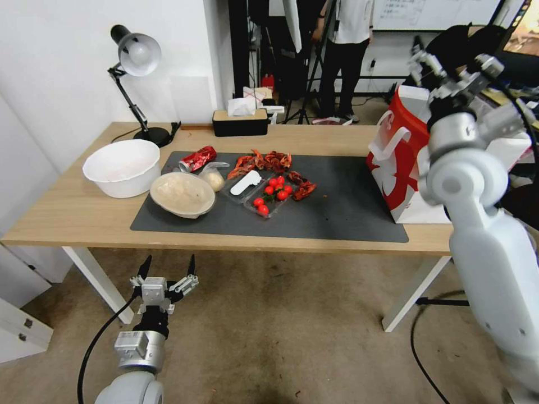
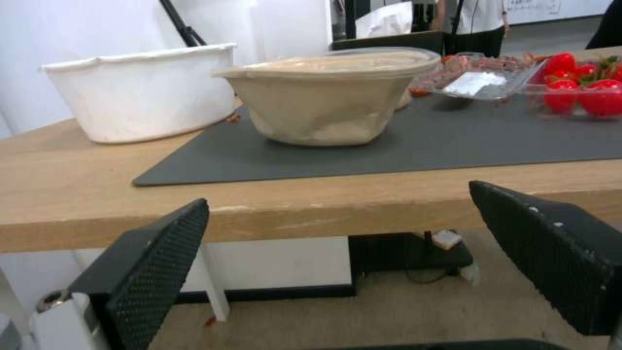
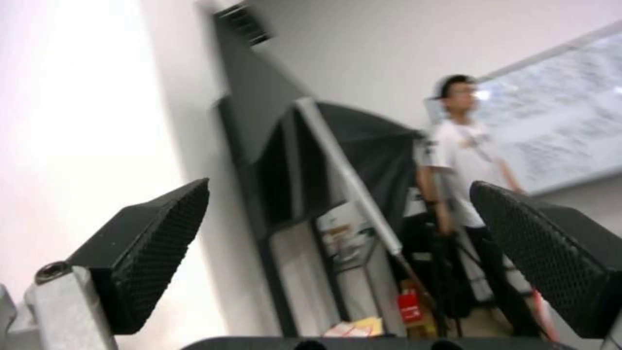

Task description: Pick up the trash from the table and place it into the takeout bag.

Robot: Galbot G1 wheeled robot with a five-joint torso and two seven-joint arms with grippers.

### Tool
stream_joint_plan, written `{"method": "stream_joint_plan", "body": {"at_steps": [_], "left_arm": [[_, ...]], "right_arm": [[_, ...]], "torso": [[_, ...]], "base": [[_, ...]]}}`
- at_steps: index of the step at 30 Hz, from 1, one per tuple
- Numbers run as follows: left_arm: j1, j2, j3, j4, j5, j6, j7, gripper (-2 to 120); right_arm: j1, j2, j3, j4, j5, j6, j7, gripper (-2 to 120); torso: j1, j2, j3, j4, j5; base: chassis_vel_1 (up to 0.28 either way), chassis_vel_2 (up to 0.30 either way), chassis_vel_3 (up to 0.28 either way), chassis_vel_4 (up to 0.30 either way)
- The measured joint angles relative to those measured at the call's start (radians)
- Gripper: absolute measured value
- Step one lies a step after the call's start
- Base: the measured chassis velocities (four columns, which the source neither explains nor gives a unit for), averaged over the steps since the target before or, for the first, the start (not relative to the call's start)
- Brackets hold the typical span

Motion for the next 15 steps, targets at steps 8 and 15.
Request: {"method": "stream_joint_plan", "body": {"at_steps": [8, 15], "left_arm": [[0.002, 0.003, 0.002, -0.004, 0.000, 0.000, 0.000, 100], [0.002, 0.006, 0.004, -0.005, 0.001, 0.000, 0.000, 100]], "right_arm": [[-0.268, -0.069, 0.017, 0.133, -0.194, 0.067, -0.146, 100], [-0.423, -0.054, 0.006, 0.179, -0.342, 0.101, -0.156, 100]], "torso": [[0.000, 0.000, 0.000, -0.0001, -0.0005], [0.000, 0.000, 0.000, 0.0000, -0.0005]], "base": [[0.000, 0.000, 0.000, 0.000], [0.000, 0.000, 0.000, 0.000]]}}
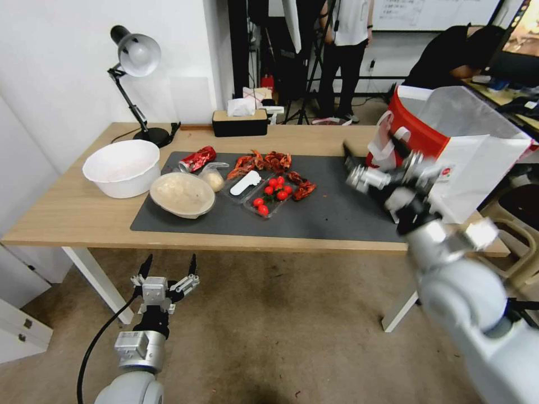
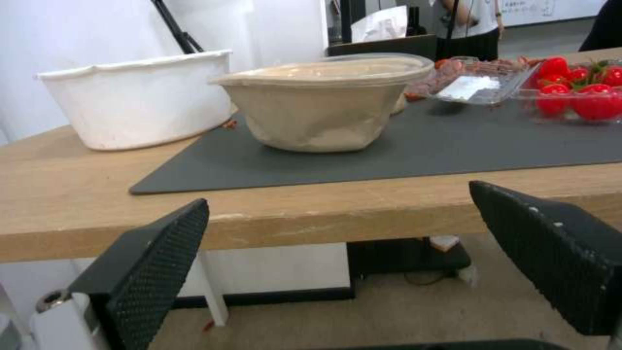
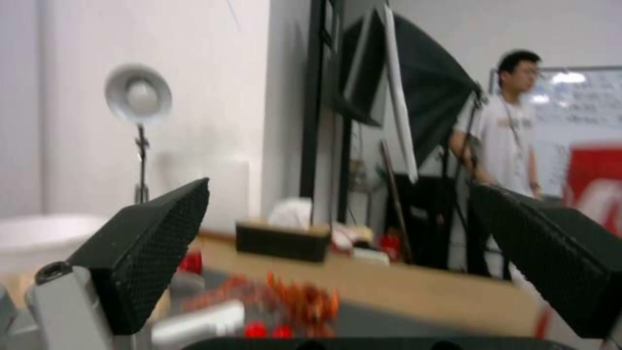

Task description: Pick up the trash from the table and place it into the takeout bag.

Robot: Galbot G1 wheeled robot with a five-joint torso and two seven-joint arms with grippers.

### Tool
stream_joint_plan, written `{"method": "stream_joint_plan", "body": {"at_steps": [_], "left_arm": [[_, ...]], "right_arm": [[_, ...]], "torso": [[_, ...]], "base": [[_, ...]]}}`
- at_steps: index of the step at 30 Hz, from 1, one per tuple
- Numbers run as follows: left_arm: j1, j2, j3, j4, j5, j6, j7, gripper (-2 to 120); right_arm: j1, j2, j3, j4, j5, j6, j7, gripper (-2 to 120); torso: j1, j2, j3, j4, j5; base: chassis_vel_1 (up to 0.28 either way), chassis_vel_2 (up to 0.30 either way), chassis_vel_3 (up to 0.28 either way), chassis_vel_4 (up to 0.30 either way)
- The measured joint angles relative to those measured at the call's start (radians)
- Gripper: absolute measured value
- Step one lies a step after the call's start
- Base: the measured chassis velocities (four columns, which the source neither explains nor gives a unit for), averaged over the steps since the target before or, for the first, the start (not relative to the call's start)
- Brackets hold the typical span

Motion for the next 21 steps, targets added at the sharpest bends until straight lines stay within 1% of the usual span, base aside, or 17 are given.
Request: {"method": "stream_joint_plan", "body": {"at_steps": [1, 2, 3, 4, 6, 7, 9, 10, 11, 14, 15, 18, 21], "left_arm": [[0.000, 0.001, 0.000, 0.000, 0.000, 0.000, 0.000, 100], [0.000, 0.001, 0.000, 0.000, 0.000, 0.000, 0.000, 100], [0.000, 0.002, 0.000, 0.000, 0.000, 0.000, 0.000, 100], [0.000, 0.004, -0.001, 0.000, 0.000, 0.000, 0.000, 100], [0.000, 0.006, -0.002, 0.000, -0.001, 0.000, 0.000, 100], [0.000, 0.006, -0.002, 0.000, -0.001, 0.000, 0.000, 100], [-0.001, 0.008, -0.003, 0.000, -0.004, -0.001, 0.000, 100], [-0.001, 0.009, -0.003, 0.000, -0.004, -0.001, 0.000, 100], [-0.001, 0.009, -0.003, 0.000, -0.004, -0.001, 0.000, 100], [-0.003, 0.012, -0.004, -0.001, -0.008, -0.001, -0.001, 100], [-0.003, 0.012, -0.004, -0.001, -0.008, -0.001, -0.001, 100], [-0.005, 0.017, -0.003, -0.002, -0.011, -0.001, -0.001, 100], [-0.005, 0.021, -0.002, -0.002, -0.012, -0.001, -0.001, 100]], "right_arm": [[-0.037, 0.012, -0.006, 0.008, -0.041, 0.008, 0.002, 100], [-0.037, 0.012, -0.006, 0.008, -0.041, 0.008, 0.002, 100], [-0.074, 0.026, -0.012, 0.013, -0.082, 0.016, 0.011, 100], [-0.136, 0.053, -0.026, 0.017, -0.151, 0.032, 0.031, 100], [-0.202, 0.085, -0.038, 0.016, -0.218, 0.054, 0.052, 100], [-0.202, 0.085, -0.038, 0.016, -0.218, 0.054, 0.052, 100], [-0.289, 0.123, -0.054, -0.003, -0.305, 0.094, 0.086, 100], [-0.309, 0.133, -0.058, -0.009, -0.326, 0.103, 0.099, 100], [-0.309, 0.133, -0.058, -0.009, -0.326, 0.103, 0.099, 100], [-0.396, 0.174, -0.074, -0.047, -0.394, 0.143, 0.166, 100], [-0.396, 0.174, -0.074, -0.047, -0.394, 0.143, 0.166, 100], [-0.459, 0.205, -0.080, -0.099, -0.426, 0.197, 0.213, 100], [-0.473, 0.217, -0.073, -0.128, -0.426, 0.217, 0.233, 100]], "torso": [[0.000, 0.000, 0.000, 0.0000, 0.0003], [0.000, 0.000, 0.000, 0.0000, 0.0003], [0.000, 0.000, 0.000, 0.0000, 0.0004], [0.000, 0.000, 0.000, 0.0000, 0.0003], [0.000, 0.000, 0.000, 0.0000, 0.0002], [0.000, 0.000, 0.000, 0.0000, 0.0002], [0.000, 0.000, 0.000, -0.0002, 0.0003], [0.000, 0.000, 0.000, -0.0003, 0.0001], [0.000, 0.000, 0.000, -0.0003, 0.0001], [0.000, 0.000, 0.000, -0.0001, 0.0002], [0.000, 0.000, 0.000, -0.0001, 0.0002], [0.000, 0.000, 0.000, 0.0000, 0.0002], [0.000, 0.000, 0.000, 0.0000, 0.0003]], "base": [[0.000, 0.000, 0.000, 0.000], [0.000, 0.000, 0.000, 0.000], [0.000, 0.000, 0.000, 0.000], [0.000, 0.000, 0.000, 0.000], [0.000, 0.000, 0.000, 0.000], [0.000, 0.000, 0.000, 0.000], [0.000, 0.000, 0.000, 0.000], [0.000, 0.000, 0.000, 0.000], [0.000, 0.000, 0.000, 0.000], [0.000, 0.000, 0.000, 0.000], [0.000, 0.000, 0.000, 0.000], [0.000, 0.000, 0.000, 0.000], [0.000, 0.000, 0.000, 0.000]]}}
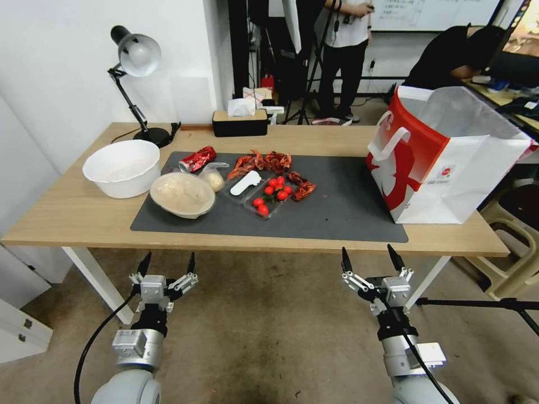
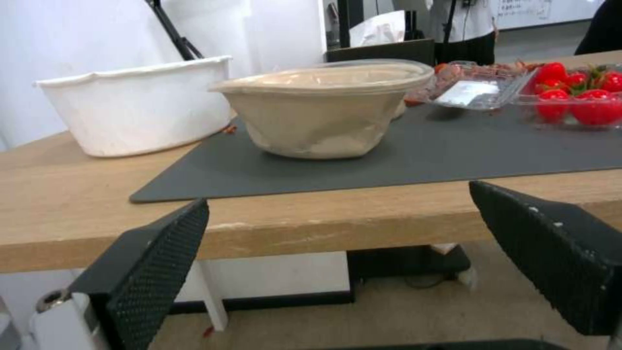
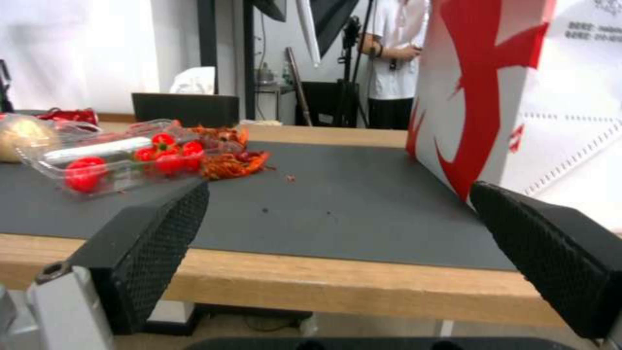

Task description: Pick up the trash from the table and place it into the takeout bag.

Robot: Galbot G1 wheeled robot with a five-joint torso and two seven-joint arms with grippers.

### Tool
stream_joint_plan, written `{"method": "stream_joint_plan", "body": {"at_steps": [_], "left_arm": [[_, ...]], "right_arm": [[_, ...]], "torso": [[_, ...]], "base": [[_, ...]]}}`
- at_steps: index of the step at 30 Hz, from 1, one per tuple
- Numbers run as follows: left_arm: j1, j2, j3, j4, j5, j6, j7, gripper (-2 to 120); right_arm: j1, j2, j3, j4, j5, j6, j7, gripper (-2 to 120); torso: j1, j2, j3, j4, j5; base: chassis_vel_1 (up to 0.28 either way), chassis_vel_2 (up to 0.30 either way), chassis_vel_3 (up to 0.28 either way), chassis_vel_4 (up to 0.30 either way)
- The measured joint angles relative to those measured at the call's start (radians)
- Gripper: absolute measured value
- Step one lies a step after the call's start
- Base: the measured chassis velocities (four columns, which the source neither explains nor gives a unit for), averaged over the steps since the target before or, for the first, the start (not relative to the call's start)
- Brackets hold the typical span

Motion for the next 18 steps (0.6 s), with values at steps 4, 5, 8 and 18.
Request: {"method": "stream_joint_plan", "body": {"at_steps": [4, 5, 8, 18], "left_arm": [[0.003, 0.005, 0.000, -0.002, -0.001, 0.000, 0.000, 100], [0.003, 0.007, -0.001, -0.002, -0.003, 0.000, 0.000, 100], [0.003, 0.012, -0.002, -0.005, -0.007, 0.000, 0.000, 100], [-0.040, 0.048, 0.013, -0.011, 0.000, 0.002, 0.000, 100]], "right_arm": [[0.000, 0.012, 0.006, -0.024, 0.009, 0.011, 0.015, 100], [0.001, 0.014, 0.006, -0.025, 0.010, 0.011, 0.016, 100], [0.004, 0.019, 0.006, -0.026, 0.012, 0.011, 0.017, 100], [0.005, 0.028, 0.011, -0.023, 0.014, 0.011, 0.020, 100]], "torso": [[0.000, 0.000, 0.000, 0.0000, 0.0000], [0.000, 0.000, 0.000, 0.0000, 0.0001], [0.000, 0.000, 0.000, 0.0000, 0.0000], [0.000, 0.000, 0.000, 0.0000, -0.0001]], "base": [[0.000, 0.000, 0.000, 0.000], [0.000, 0.000, 0.000, 0.000], [0.000, 0.000, 0.000, 0.000], [0.000, 0.000, 0.000, 0.000]]}}
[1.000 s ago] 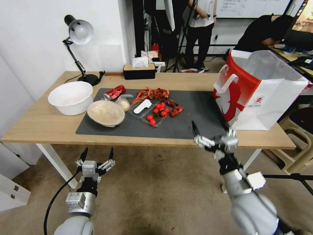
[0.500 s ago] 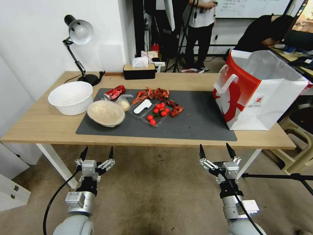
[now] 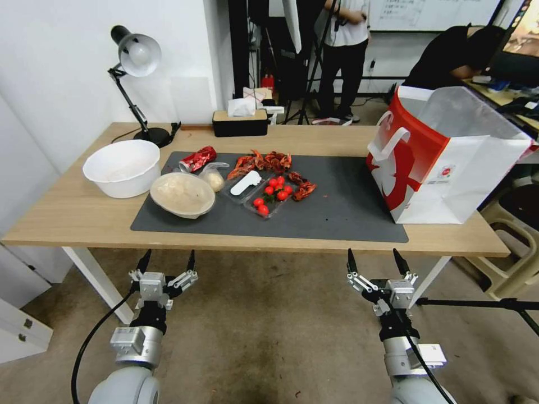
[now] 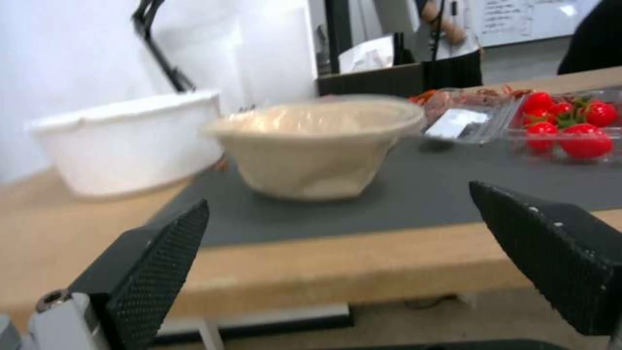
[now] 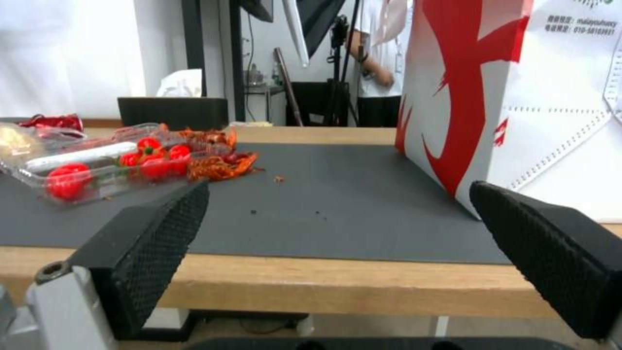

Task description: Pick up the trash from the table and place it into the takeout bag.

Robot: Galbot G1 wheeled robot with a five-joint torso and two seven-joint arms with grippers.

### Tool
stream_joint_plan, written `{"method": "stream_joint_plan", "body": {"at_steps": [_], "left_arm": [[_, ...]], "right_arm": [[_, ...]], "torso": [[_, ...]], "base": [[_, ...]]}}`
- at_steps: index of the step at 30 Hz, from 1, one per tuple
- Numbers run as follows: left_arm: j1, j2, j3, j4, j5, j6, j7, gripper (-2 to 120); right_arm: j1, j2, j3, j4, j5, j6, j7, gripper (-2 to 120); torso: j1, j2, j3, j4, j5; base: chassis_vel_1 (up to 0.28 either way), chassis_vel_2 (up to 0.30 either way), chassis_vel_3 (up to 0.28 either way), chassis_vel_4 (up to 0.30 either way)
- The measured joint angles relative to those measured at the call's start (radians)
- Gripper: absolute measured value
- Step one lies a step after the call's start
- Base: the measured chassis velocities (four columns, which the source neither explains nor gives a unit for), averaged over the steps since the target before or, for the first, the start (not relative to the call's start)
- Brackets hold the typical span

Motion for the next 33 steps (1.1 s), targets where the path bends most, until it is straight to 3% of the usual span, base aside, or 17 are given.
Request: {"method": "stream_joint_plan", "body": {"at_steps": [14, 23, 33], "left_arm": [[-0.132, 0.250, 0.003, 0.064, 0.213, -0.031, 0.046, 100], [-0.238, 0.373, 0.037, 0.136, 0.253, -0.044, 0.094, 100], [-0.293, 0.418, 0.073, 0.181, 0.264, -0.048, 0.115, 100]], "right_arm": [[0.039, 0.010, -0.015, 0.002, -0.001, -0.015, 0.004, 99], [0.042, 0.017, -0.015, 0.002, -0.001, -0.020, 0.007, 98], [0.042, 0.022, -0.015, 0.002, -0.001, -0.020, 0.008, 98]], "torso": [[0.000, 0.000, 0.000, 0.0004, 0.0000], [0.000, 0.000, 0.000, -0.0001, 0.0000], [0.000, 0.000, 0.000, 0.0000, -0.0001]], "base": [[0.000, 0.000, 0.000, 0.000], [0.000, 0.000, 0.000, 0.000], [0.000, 0.000, 0.000, 0.000]]}}
